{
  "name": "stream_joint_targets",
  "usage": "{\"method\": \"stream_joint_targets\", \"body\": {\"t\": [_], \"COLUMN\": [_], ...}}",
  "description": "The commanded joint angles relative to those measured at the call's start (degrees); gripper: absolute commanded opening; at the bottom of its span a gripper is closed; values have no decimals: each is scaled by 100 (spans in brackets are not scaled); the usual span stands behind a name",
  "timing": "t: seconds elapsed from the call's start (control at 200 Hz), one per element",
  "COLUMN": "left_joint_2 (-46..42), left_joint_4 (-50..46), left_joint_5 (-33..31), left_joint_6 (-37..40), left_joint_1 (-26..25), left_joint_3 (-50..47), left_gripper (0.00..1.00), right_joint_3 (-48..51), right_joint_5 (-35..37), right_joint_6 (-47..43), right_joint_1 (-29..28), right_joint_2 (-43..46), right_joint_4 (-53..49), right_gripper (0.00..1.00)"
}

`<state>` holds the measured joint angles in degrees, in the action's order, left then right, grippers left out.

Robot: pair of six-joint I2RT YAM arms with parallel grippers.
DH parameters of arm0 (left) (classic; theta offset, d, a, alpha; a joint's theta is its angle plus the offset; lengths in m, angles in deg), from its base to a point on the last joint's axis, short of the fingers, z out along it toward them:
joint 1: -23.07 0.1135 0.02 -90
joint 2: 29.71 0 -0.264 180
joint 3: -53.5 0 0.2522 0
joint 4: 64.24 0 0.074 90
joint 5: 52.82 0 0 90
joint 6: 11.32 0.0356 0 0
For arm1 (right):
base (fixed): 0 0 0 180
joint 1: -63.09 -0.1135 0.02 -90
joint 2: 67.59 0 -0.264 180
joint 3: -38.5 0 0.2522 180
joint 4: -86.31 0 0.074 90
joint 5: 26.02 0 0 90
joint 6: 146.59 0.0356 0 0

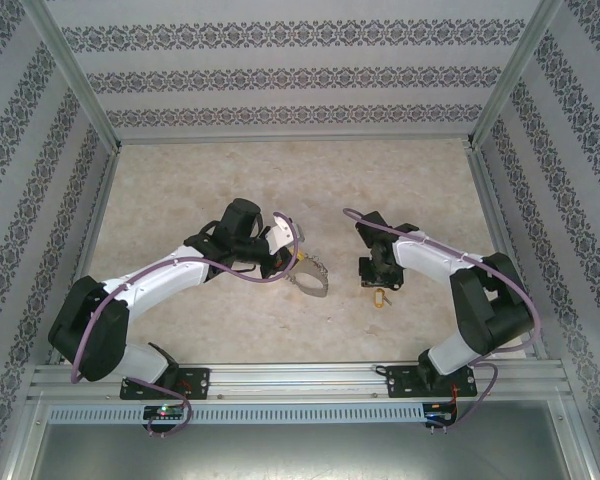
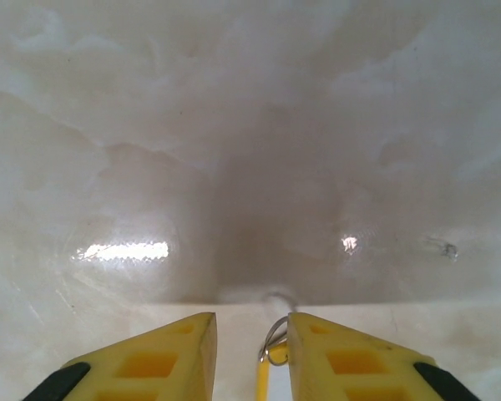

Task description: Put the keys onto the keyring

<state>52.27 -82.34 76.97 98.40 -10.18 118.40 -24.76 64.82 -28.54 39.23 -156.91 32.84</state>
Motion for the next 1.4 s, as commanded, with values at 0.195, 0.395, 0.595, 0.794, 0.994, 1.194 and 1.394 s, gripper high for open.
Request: {"method": "stream_joint_targets", "body": {"t": [0.195,0.395,0.595,0.794,0.994,1.194,1.394], "left_joint_2": [2,26,20,25,37,38,46], "left_joint_4": [-32,-32,-30,-38,-32,-32,-27], "left_joint_5": [-19,-2,11,11,20,11,11], "left_joint_6": [52,25,23,22,20,24,49], "left_joint_1": [43,46,43,47,41,43,41], "left_joint_3": [218,222,204,222,214,217,223], "left_gripper": [0,0,0,0,0,0,0], "right_joint_3": [-78,-70,-7,19,36,28,10], "right_joint_5": [344,327,297,233,226,232,187], "right_joint_6": [-43,-46,-65,-71,-41,-51,-76], "right_joint_1": [-14,2,52,74,76,96,109], "right_joint_2": [-54,-17,60,111,152,141,64], "right_joint_4": [-318,-374,-398,-415,-474,-509,-473], "right_gripper": [23,19,17,16,14,14,14]}}
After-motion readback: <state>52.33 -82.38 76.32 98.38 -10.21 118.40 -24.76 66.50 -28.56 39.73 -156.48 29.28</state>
